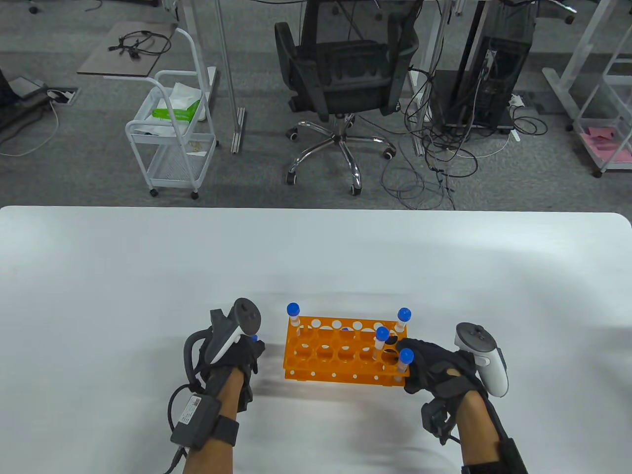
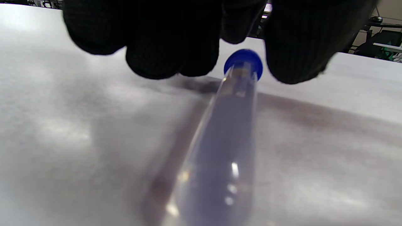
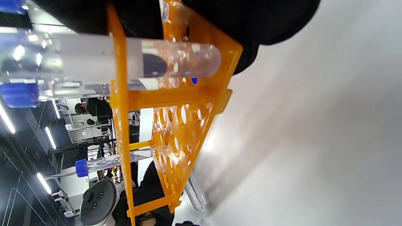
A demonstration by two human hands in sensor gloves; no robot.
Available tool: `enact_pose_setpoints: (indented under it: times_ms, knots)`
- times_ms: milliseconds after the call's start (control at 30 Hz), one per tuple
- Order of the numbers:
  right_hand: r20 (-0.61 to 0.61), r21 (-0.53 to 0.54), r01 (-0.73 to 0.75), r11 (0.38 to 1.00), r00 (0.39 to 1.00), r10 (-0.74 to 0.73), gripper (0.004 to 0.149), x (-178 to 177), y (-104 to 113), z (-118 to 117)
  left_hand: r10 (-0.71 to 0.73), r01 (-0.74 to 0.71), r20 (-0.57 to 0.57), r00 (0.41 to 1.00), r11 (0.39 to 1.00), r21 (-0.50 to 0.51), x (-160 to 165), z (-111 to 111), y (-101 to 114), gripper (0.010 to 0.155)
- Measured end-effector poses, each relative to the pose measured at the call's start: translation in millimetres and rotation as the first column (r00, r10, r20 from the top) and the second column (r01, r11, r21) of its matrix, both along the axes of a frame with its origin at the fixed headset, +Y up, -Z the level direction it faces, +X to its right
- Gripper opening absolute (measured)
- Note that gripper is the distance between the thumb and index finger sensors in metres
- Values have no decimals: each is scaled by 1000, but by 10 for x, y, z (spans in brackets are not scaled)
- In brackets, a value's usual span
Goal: Insert test tubes into test tube rack (6 test tubes)
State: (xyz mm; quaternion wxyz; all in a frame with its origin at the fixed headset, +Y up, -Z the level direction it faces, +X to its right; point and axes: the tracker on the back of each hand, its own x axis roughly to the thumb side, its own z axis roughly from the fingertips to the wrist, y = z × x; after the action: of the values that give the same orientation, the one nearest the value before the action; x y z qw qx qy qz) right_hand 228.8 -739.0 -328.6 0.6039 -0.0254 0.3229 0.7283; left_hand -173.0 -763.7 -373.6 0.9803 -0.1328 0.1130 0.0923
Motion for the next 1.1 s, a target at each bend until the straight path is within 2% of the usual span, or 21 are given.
enact_pose_setpoints:
  times_ms: [200, 367, 467, 600, 733, 867, 1100]
  knots:
    - [1, -1, 6, 1000, 1000, -6, 52, -3, -3, 0, -21, 21, -8, 1000, 1000, -13, 8, 2, -34, 75]
    - [2, 2, 6, 1000, 1000, -6, 52, -2, -7, -3, -80, 80, 10, 997, 997, -19, 75, -12, -58, 71]
    - [2, 1, 4, 1000, 1000, -4, 52, -2, -9, -4, -73, 73, 22, 997, 997, -29, 108, -24, -45, 60]
    - [5, -4, 1, 1000, 1000, -1, 52, -3, -13, 1, -75, 77, 35, 997, 996, -46, 113, -35, -34, 57]
    - [2, -6, -5, 1000, 1000, 5, 52, -8, -18, 2, -6, 7, 11, 1000, 998, -60, 52, -20, 15, 59]
    - [-1, -7, -8, 1000, 1000, 8, 52, -14, -24, 2, 65, -65, -5, 998, 997, -28, -26, -2, 140, 57]
    - [-1, -1, -3, 1000, 1000, 3, 52, -13, -27, -2, 175, -172, -12, 985, 978, 122, -132, 53, 402, 54]
